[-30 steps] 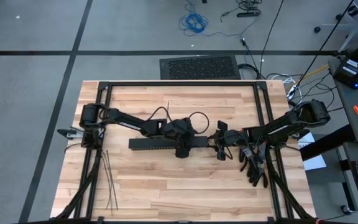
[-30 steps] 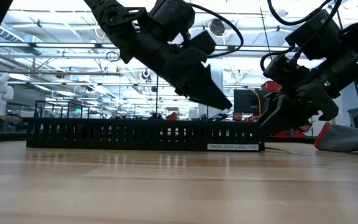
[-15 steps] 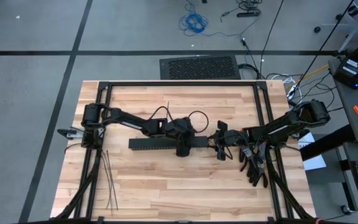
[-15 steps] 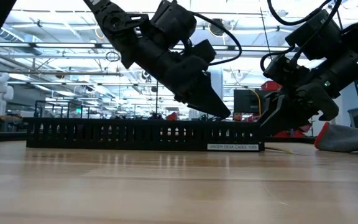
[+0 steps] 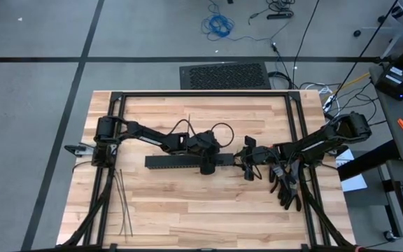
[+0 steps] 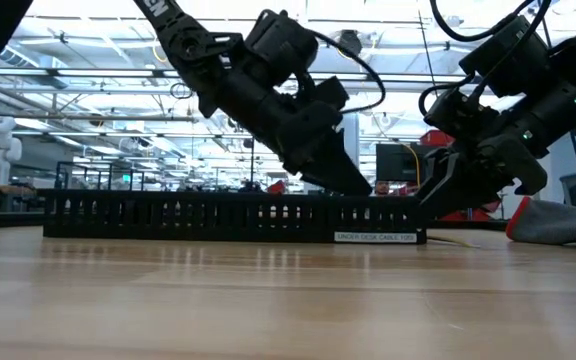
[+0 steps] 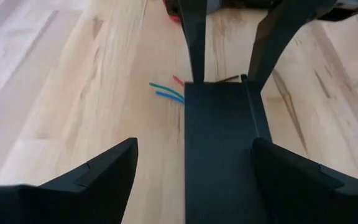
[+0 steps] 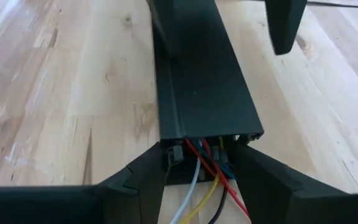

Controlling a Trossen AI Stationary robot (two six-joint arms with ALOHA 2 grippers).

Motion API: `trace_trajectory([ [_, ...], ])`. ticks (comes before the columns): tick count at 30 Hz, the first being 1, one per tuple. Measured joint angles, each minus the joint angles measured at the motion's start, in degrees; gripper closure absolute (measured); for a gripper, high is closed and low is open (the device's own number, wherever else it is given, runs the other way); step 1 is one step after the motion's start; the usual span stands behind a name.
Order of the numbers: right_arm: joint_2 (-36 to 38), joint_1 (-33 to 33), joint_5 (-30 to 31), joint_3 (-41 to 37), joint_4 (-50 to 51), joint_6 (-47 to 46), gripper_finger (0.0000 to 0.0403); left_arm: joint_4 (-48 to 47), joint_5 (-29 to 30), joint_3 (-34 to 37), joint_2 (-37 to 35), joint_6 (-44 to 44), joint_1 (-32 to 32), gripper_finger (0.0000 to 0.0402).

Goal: Ziptie cables
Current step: Close the black cable duct

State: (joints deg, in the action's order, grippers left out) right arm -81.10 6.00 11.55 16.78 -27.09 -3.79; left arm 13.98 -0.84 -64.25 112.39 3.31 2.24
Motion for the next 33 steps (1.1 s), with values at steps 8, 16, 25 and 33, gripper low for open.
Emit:
trace_trajectory([
  [8,0.0,0.0,0.0,0.0,0.2,0.0,0.0232,2.6,-0.6,-0.1,2.1,-0.7,0.1,0.0089],
  [16,0.0,0.0,-0.8,-0.1,0.2,0.0,0.0232,8.0,-0.7,-0.1,4.9,-0.7,0.1,0.0089],
  [25,0.0,0.0,-1.1,0.5,0.7,0.1,0.0232,9.7,-1.4,-0.1,5.4,-1.1,0.7,0.0089],
  [33,2.7,0.1,2.6,0.6,4.9,3.0,0.0231,10.0,-0.9,-0.1,5.4,-1.5,1.0,0.0089],
])
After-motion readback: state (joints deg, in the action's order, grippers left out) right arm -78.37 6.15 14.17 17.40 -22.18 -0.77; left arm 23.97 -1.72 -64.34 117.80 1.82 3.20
